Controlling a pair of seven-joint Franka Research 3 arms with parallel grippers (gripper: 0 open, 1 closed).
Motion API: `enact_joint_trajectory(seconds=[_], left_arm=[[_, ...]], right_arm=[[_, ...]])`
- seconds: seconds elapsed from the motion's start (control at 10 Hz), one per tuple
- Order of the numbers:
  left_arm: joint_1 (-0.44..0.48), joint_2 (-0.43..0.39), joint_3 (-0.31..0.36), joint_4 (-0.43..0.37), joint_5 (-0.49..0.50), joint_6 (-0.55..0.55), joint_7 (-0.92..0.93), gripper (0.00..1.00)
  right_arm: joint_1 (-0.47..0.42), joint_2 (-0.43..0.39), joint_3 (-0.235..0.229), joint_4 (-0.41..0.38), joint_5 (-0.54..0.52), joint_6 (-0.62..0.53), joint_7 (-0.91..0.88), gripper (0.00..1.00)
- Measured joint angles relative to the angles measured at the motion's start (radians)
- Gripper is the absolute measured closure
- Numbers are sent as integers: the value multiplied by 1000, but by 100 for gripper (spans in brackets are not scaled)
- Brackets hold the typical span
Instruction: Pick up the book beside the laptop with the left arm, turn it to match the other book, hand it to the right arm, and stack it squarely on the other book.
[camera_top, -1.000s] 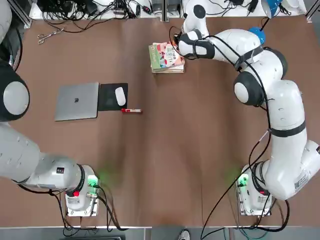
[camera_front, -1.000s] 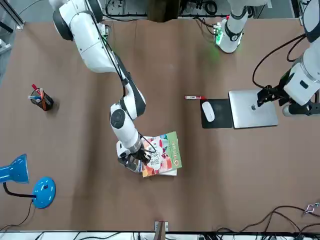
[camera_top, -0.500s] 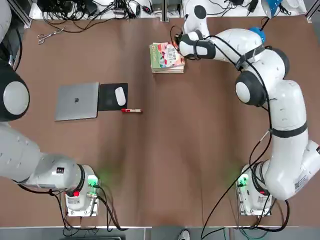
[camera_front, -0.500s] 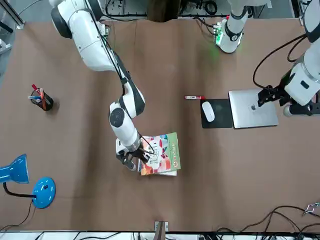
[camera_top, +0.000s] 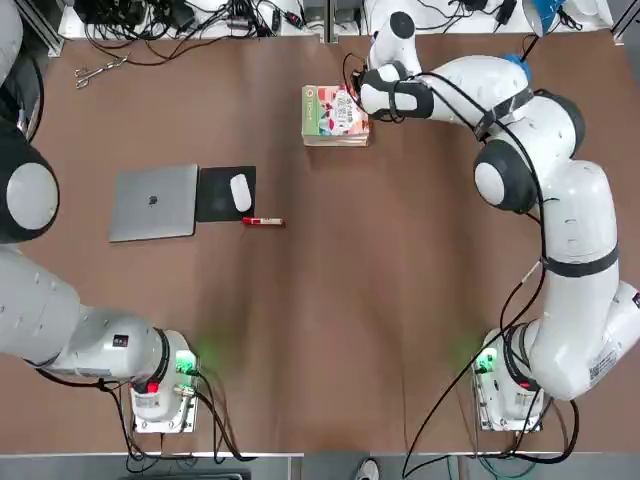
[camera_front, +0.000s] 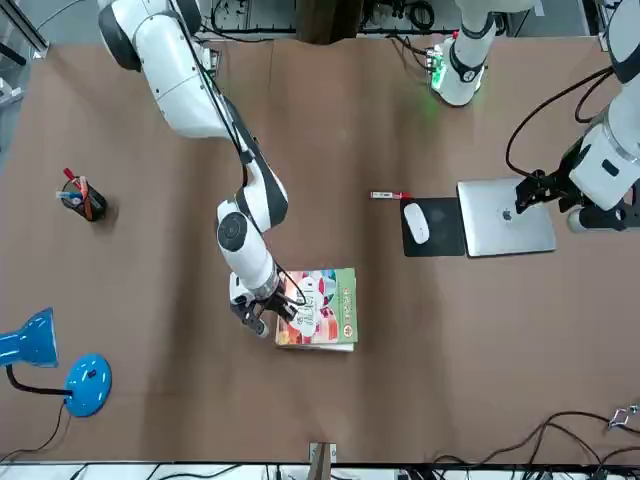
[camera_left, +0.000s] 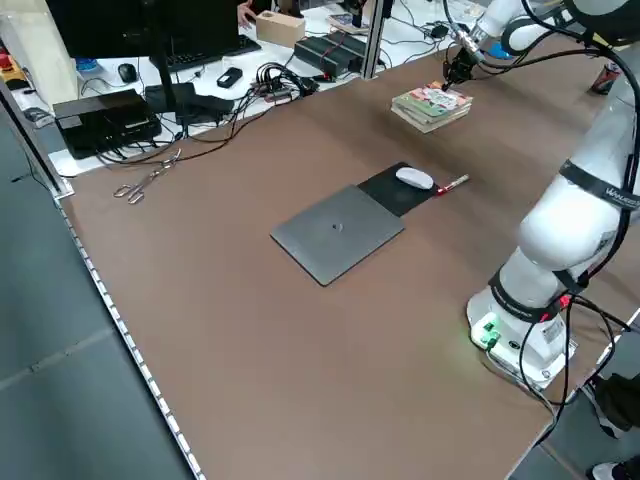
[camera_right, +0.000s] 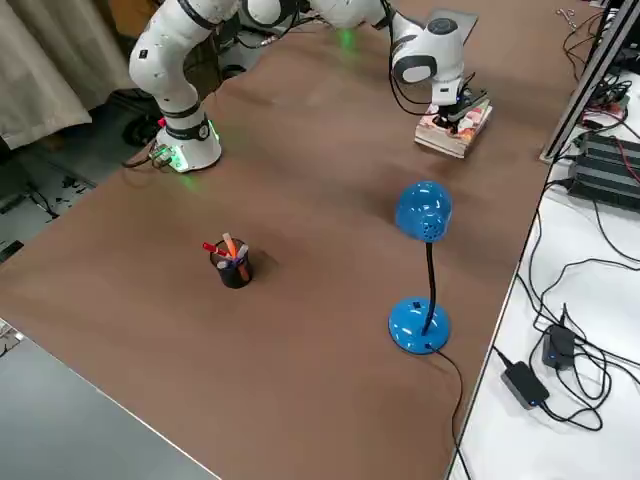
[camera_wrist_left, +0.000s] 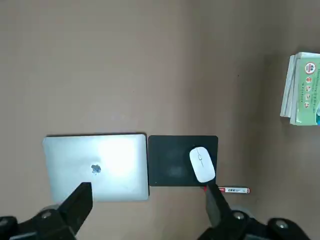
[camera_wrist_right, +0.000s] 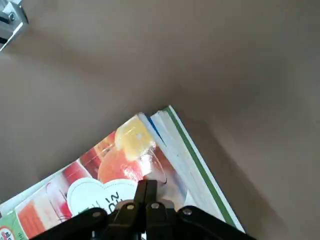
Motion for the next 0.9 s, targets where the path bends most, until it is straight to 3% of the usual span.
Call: enact_joint_trajectory(seconds=[0.9], left_arm=[[-4,8,-1,18,0,1,0,0]], right_arm=[[0,-10,0,-16,0,0,24,99]])
